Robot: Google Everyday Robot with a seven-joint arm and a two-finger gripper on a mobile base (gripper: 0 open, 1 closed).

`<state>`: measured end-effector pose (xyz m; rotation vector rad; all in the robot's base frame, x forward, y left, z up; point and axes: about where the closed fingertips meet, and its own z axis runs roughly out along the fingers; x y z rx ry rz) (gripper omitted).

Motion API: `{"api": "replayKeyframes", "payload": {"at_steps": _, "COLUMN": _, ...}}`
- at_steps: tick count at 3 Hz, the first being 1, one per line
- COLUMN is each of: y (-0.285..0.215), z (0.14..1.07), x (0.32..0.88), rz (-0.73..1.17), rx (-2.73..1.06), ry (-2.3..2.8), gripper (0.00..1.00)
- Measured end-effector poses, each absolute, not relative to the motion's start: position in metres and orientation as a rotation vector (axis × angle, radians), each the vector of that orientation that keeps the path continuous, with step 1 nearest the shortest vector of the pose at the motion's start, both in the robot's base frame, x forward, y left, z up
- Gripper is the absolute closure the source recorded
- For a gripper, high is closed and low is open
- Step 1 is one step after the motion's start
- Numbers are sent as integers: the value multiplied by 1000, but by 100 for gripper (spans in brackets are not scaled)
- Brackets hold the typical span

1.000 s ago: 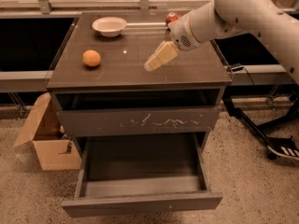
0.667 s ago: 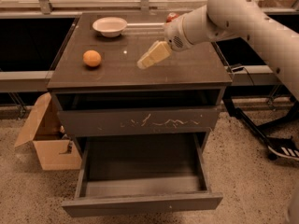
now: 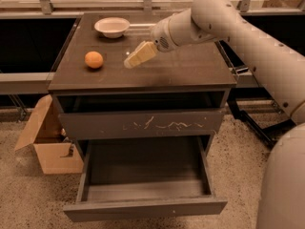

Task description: Place orange into middle drawer

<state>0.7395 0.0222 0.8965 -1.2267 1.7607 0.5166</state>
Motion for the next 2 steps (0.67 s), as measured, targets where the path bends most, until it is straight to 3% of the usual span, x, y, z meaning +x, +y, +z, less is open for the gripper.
{"api": "replayKeyframes", "payload": {"at_steps": 1, "y": 53, "z": 891, "x": 749, "rz": 567, "rx": -1249, "ry": 1718, "gripper": 0}}
{"api": "replayKeyframes", "payload": {"at_steps": 2, "y": 53, "z": 891, "x": 749, "rz": 567, "rx": -1249, "ry": 1718, "gripper": 0}}
